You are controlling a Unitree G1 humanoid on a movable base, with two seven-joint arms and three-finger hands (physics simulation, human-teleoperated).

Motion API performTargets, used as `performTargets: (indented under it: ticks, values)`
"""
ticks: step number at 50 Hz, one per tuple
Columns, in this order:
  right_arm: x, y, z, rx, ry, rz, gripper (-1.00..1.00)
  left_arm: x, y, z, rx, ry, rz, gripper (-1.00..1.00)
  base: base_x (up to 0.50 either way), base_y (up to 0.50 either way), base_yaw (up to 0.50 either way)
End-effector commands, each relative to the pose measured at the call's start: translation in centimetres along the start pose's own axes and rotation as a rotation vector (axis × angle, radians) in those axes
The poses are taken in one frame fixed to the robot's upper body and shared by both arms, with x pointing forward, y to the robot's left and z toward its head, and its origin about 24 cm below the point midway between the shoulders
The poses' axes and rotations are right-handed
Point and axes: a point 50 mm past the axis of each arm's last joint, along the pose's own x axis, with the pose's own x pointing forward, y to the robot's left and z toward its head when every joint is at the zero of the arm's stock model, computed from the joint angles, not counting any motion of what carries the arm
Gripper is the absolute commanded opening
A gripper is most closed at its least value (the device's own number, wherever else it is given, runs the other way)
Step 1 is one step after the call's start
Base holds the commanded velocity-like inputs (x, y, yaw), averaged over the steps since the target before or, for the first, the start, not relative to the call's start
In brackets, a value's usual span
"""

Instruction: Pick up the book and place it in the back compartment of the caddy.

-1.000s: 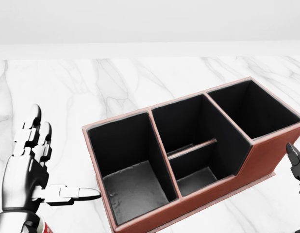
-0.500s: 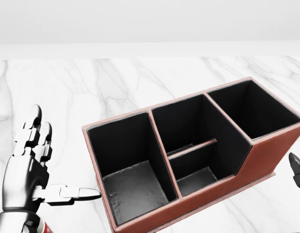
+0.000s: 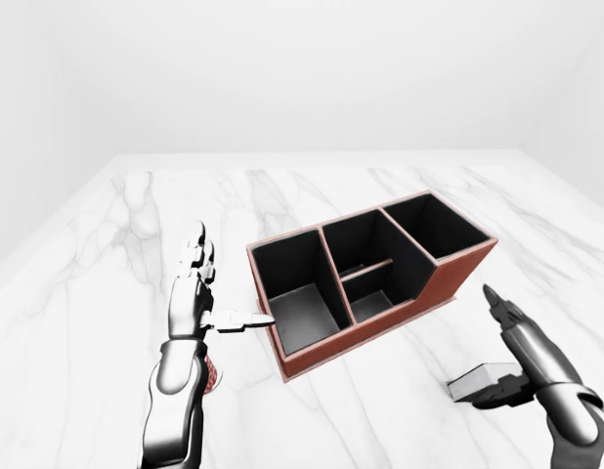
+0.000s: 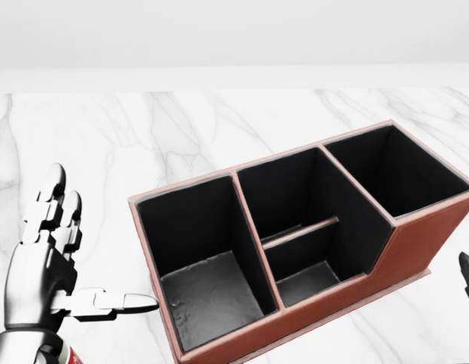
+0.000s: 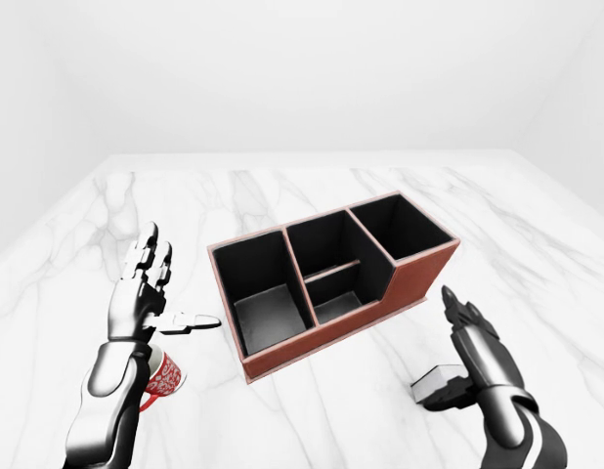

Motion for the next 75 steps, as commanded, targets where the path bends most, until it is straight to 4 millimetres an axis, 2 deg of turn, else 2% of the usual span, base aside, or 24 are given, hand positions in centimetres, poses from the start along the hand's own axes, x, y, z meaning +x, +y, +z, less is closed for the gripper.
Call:
performTargets:
  ticks: [1,35,46,50,61,65,66,67,70,75]
  values:
    - [-0.1,-0.1,-0.6,-0.01,0.026,-0.003,1.0,0.0,0.0,-0.1,0.0,0.003,-0.001,1.0,0.0,0.0,0.0]
    - [0.3,-0.4,-1.8,-0.034,0.076,-0.012,1.0,0.0,-0.1,-0.2,0.001,0.007,-0.002,1.0,0.0,0.0,0.0]
    - [0.9,0.1,-2.8,-0.038,0.105,-0.011,1.0,0.0,-0.1,-0.3,0.002,0.013,-0.001,1.0,0.0,0.0,0.0]
    - [2.0,0.8,-4.0,-0.049,0.144,-0.011,1.0,0.0,-0.1,-0.2,0.002,0.01,-0.001,1.0,0.0,0.0,0.0]
    - [1.6,0.9,-4.0,-0.061,0.14,-0.004,1.0,0.0,-0.1,-0.3,0.003,0.014,-0.001,1.0,0.0,0.0,0.0]
    - [2.2,1.9,-5.2,-0.079,0.187,0.033,1.0,0.0,-0.1,-0.3,0.004,0.012,0.001,1.0,0.0,0.0,0.0]
    - [2.3,2.2,-5.5,-0.083,0.195,0.045,0.15,0.0,-0.1,-0.3,0.004,0.012,0.001,1.0,0.0,0.0,0.0]
    - [2.2,2.2,-5.5,-0.083,0.195,0.046,-1.0,0.0,-0.1,-0.2,0.004,0.011,0.001,1.0,0.0,0.0,0.0]
    - [1.5,2.3,-5.2,-0.092,0.188,0.062,-1.0,0.0,-0.1,-0.2,0.004,0.011,0.003,1.0,0.0,0.0,0.0]
    - [1.6,2.2,-5.2,-0.087,0.191,0.055,-1.0,0.0,-0.1,-0.3,0.004,0.012,0.003,1.0,0.0,0.0,0.0]
